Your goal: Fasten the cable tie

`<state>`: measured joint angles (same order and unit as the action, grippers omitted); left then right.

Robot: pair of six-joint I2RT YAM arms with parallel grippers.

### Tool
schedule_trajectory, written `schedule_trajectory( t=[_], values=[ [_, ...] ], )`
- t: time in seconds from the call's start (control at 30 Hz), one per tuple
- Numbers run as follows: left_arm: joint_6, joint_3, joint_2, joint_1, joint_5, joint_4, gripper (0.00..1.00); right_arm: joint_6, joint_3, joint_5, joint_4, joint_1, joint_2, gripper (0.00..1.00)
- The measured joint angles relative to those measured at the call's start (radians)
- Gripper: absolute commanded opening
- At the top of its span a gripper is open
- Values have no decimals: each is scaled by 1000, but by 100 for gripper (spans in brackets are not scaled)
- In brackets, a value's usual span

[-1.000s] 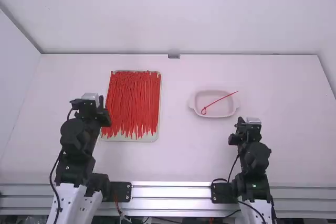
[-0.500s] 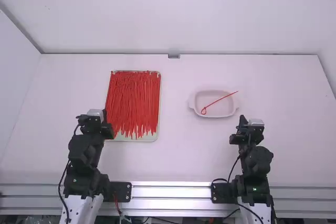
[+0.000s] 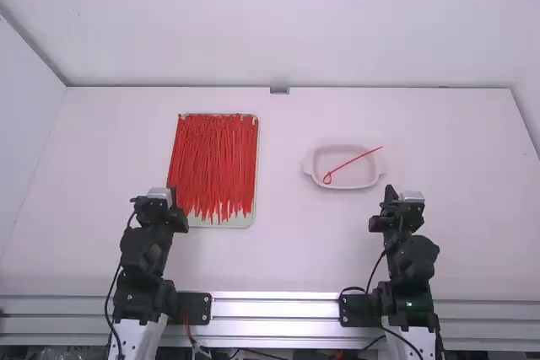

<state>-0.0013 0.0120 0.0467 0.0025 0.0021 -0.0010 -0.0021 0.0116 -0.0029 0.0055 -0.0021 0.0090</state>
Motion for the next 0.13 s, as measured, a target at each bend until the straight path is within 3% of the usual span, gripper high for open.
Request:
schedule_trajectory(
  t=[0.13],
  values=[
    [0, 0, -36, 0, 0, 1, 0, 0, 0, 2, 0, 0, 0, 0]
  ],
)
